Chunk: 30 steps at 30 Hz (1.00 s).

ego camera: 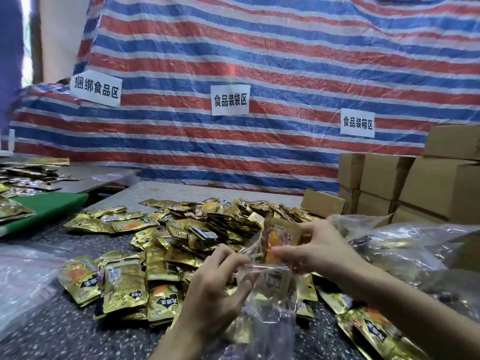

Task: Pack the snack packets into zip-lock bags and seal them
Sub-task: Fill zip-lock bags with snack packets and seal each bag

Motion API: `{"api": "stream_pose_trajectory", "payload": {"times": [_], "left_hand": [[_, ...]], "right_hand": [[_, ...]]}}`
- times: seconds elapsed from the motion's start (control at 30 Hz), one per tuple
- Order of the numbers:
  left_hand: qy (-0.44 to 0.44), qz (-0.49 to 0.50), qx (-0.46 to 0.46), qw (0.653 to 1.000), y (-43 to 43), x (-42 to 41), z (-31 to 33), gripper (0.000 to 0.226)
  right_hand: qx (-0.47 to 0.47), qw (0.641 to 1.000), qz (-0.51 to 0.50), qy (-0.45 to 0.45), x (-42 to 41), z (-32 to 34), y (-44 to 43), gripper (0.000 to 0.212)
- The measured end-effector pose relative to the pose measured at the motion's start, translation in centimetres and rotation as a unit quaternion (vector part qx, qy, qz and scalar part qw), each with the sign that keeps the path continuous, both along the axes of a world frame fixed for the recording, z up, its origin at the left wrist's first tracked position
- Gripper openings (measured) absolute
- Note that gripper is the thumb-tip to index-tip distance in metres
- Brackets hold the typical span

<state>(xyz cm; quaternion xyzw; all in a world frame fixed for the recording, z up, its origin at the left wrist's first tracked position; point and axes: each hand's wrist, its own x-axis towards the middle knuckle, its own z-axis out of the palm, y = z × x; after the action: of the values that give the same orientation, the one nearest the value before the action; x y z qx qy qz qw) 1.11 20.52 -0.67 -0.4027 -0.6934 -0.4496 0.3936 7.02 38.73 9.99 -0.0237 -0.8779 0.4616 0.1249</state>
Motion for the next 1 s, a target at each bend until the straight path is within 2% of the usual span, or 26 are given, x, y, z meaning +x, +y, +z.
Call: {"api": "stream_pose_trajectory", "payload": {"times": [0.13, 0.27, 0.4, 0.6, 0.7, 0.83, 1.0], "left_hand": [[0.037, -0.016, 0.054, 0.998, -0.1, 0.1, 0.5, 0.021], [0.091, -0.011, 0.089, 0.992, -0.2, 0.8, 1.7, 0.032], [0.114, -0.029, 0.118, 0.986, -0.2, 1.6, 3.0, 0.030], [0.101, -0.051, 0.138, 0.984, 0.2, 2.2, 3.7, 0.025], [0.085, -0.034, 0.137, 0.986, 0.5, 2.1, 3.3, 0.026], [0.095, -0.020, 0.136, 0.986, 0.7, 1.8, 2.9, 0.024], [0.108, -0.010, 0.140, 0.984, 1.0, 1.3, 2.5, 0.022]], "right_hand": [[0.057, 0.997, 0.046, -0.005, 1.1, 1.9, 0.9, 0.031], [0.046, 0.993, 0.081, 0.070, 2.2, 3.2, 1.3, 0.029], [0.012, 0.981, 0.108, 0.160, 2.9, 4.0, 1.6, 0.037], [-0.076, 0.970, 0.115, 0.202, 1.7, 4.0, 2.5, 0.035], [0.034, 0.974, 0.021, 0.223, -1.9, 2.1, 4.5, 0.026], [0.211, 0.969, -0.068, 0.111, -7.8, -1.2, 7.2, 0.034], [0.376, 0.919, -0.121, 0.015, -14.4, -4.0, 9.3, 0.047]]}}
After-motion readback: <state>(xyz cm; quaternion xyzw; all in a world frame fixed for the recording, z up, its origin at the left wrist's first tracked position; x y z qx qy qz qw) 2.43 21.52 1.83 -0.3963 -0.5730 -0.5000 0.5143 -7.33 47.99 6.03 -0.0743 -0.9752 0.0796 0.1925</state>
